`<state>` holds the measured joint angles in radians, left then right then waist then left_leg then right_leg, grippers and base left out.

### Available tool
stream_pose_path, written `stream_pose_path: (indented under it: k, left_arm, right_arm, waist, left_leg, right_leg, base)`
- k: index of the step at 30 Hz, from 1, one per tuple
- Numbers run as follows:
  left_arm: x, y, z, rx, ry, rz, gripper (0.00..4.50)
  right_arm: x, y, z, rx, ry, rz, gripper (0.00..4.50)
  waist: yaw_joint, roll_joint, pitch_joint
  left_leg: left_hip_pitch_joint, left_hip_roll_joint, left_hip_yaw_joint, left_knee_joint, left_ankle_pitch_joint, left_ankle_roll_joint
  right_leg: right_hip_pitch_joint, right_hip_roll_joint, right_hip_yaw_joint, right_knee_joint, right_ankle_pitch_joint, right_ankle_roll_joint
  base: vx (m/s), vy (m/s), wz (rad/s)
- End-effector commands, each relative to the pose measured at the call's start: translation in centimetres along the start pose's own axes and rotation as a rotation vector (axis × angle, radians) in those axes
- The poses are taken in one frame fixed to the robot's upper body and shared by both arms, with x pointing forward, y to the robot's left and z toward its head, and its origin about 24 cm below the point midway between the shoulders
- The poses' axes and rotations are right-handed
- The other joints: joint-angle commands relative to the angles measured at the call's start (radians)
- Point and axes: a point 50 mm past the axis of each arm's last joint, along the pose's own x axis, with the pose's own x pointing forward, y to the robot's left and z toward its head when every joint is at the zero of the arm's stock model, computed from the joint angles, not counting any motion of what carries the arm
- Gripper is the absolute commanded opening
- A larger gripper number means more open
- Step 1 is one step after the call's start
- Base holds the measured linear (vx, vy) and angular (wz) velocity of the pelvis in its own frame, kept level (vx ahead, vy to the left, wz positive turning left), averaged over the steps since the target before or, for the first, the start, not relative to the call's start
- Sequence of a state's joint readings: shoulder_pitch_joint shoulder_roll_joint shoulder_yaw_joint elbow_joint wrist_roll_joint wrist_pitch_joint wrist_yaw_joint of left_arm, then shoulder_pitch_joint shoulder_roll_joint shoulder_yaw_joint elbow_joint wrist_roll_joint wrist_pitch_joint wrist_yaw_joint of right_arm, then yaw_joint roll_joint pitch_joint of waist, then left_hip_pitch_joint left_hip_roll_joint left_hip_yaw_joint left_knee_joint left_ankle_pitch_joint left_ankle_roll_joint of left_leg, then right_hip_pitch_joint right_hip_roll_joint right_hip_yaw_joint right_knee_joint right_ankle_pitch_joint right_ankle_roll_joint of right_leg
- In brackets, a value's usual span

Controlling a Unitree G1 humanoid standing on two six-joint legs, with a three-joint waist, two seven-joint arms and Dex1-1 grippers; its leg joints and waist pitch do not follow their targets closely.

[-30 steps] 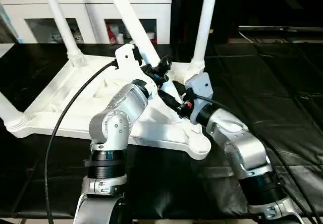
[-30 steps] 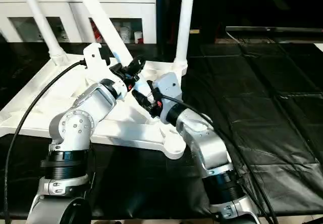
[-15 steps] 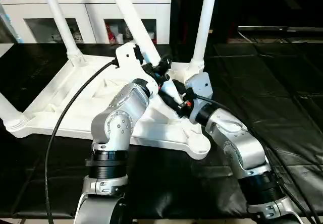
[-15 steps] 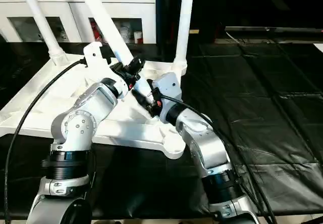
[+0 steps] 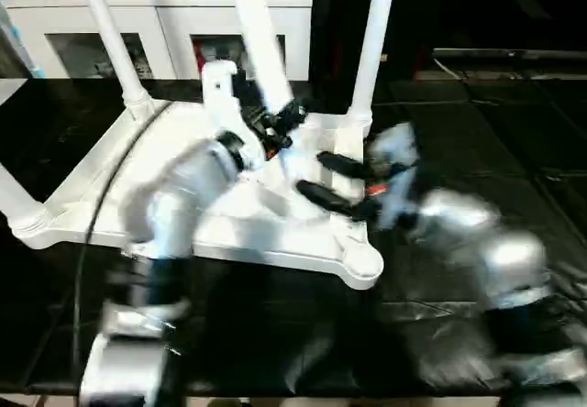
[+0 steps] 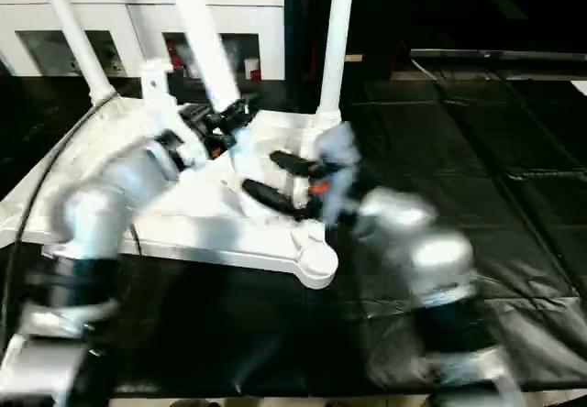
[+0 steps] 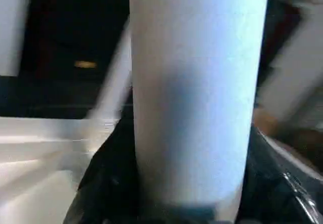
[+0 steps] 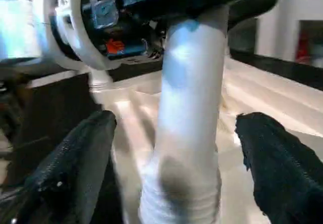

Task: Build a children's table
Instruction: Pick table leg

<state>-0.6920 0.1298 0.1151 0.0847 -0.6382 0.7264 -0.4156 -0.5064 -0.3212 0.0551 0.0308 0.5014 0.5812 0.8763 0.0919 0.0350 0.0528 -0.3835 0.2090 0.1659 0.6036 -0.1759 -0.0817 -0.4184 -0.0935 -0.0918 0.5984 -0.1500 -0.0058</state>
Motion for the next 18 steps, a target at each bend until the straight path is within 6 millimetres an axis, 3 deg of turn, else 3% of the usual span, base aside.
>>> stream_pose_path:
  k: [1,2,9,10,17,18]
  left_arm:
    - [0.1,-0.7,0.8,0.0,0.001,-0.088,1.91]
    - [0.0,-0.9,1.0,-0.009,0.01,-0.136,1.91]
    - [-1.0,-3.3,1.8,0.002,0.113,-0.523,1.91]
    - [-1.2,-3.9,1.8,0.005,0.138,-0.586,1.91]
    - [-1.6,-5.7,1.3,-0.01,0.191,-0.787,1.91]
    - [-1.4,-5.7,1.3,-0.01,0.19,-0.784,1.91]
  right_arm:
    - [-0.2,0.3,0.7,0.035,-0.012,0.06,4.47]
    - [-0.4,0.2,0.9,0.064,-0.008,0.082,4.5]
    - [-1.3,0.1,1.4,0.225,0.04,0.244,4.5]
    - [-1.4,0.3,1.3,0.253,0.053,0.284,4.5]
    - [-1.3,1.9,1.2,0.293,0.081,0.495,4.5]
    - [-1.2,2.2,1.2,0.295,0.085,0.524,4.21]
  waist:
    - [0.004,-0.02,-0.08]
    - [0.007,-0.023,-0.079]
    - [0.007,-0.019,-0.078]
    - [0.008,-0.023,-0.079]
    - [0.016,-0.024,-0.075]
    - [0.017,-0.024,-0.074]
  left_leg:
    - [0.008,0.005,0.009,-0.057,-0.109,0.066]
    - [0.008,0.003,0.009,-0.057,-0.109,0.064]
    - [0.01,0.004,0.008,-0.059,-0.131,0.046]
    - [0.01,0.005,0.009,-0.058,-0.129,0.043]
    - [0.009,0.006,0.01,-0.058,-0.146,0.036]
    - [0.009,0.008,0.01,-0.058,-0.153,0.031]
  right_leg:
    - [0.068,-0.037,0.039,-0.056,-0.214,-0.184]
    - [0.069,-0.037,0.039,-0.055,-0.225,-0.184]
    - [0.067,-0.037,0.038,-0.056,-0.259,-0.189]
    - [0.067,-0.038,0.038,-0.055,-0.251,-0.194]
    - [0.067,-0.04,0.039,-0.059,-0.301,-0.181]
    - [0.066,-0.04,0.039,-0.06,-0.32,-0.172]
  base:
    - [0.0,0.0,0.0]
    - [0.0,0.0,0.0]
    - [0.0,0.0,0.0]
    - [0.0,0.0,0.0]
    - [0.0,0.0,0.0]
    - [0.0,0.0,0.0]
